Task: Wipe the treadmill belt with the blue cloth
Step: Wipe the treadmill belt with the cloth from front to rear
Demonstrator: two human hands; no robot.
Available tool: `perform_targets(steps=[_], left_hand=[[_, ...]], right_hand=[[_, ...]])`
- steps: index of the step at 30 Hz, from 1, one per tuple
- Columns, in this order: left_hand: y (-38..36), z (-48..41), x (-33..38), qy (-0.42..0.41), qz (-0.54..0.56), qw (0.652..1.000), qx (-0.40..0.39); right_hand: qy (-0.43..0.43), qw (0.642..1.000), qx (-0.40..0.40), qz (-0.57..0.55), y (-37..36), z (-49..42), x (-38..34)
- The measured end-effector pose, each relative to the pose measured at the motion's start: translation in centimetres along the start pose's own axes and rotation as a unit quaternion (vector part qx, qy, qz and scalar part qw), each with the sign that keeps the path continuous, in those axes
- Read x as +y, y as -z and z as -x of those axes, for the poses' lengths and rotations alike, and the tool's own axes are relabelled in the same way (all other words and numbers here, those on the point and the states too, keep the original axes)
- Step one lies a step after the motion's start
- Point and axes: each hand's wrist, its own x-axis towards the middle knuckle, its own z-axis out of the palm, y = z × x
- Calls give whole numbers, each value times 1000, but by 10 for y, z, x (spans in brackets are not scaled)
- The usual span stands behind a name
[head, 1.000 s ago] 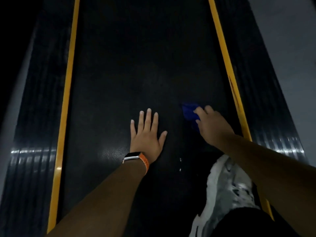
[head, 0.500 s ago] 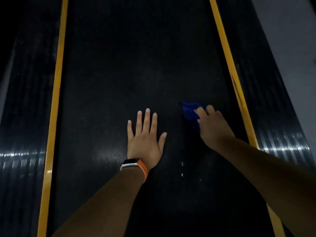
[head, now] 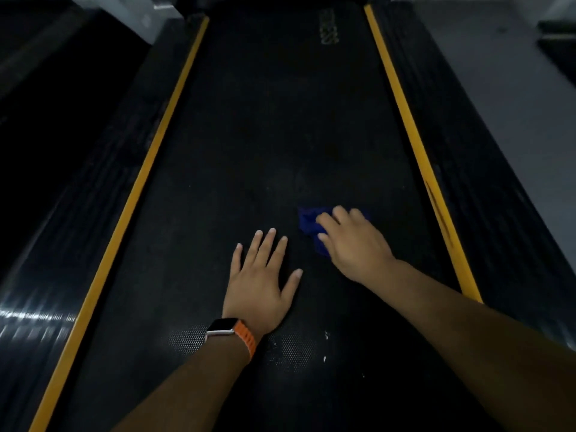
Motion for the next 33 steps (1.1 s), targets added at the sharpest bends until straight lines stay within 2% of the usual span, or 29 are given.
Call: perform_targets(steps=[3,6,8,11,13,14,16,18,20,22,25,26,27,29,33], left_hand=[[-2,1,-1,-8,0,1000,2],[-1,0,1,-7,0,1000,3],[0,-1,2,-4,2,1000,9],[1,2,1,5,6,1000,10],[1,0,2,6,0,1000,12],[-1,-1,1,4,-1,1000,12],[-2,0,1,2,-5,1000,6],[-1,2,3,0,-7,1000,3],[0,1,4,2,-8,1000,-5],[0,1,3,4,-10,1000,-7],[1,2,3,6,-2,1000,-2],[1,3,4,6,-1,1000,-3],[2,3,5,5,-2,1000,-3],[2,0,3,2,-3,1000,-4],[1,-1,2,0,-9,1000,-15]], right_hand=[[150,988,1,-23,-1,49,-12],[182,983,18,-28,-8,47,-6],[116,992,52,7,-6,-12,8],[-72,996,53,-20,1,-97,31],[-101,993,62,7,-7,-104,25],[-68,995,70,10,-10,-90,17],[56,995,83,-24,-16,-38,-1],[164,983,48,-63,-18,11,-11],[203,978,31,-45,-13,7,2],[158,985,68,-5,-13,-41,22],[-66,994,85,5,-6,-117,55],[-117,989,85,-4,-7,-127,57],[-134,987,85,2,-10,-129,53],[-79,993,83,-1,-13,-113,40],[103,994,34,-24,-9,-63,38]])
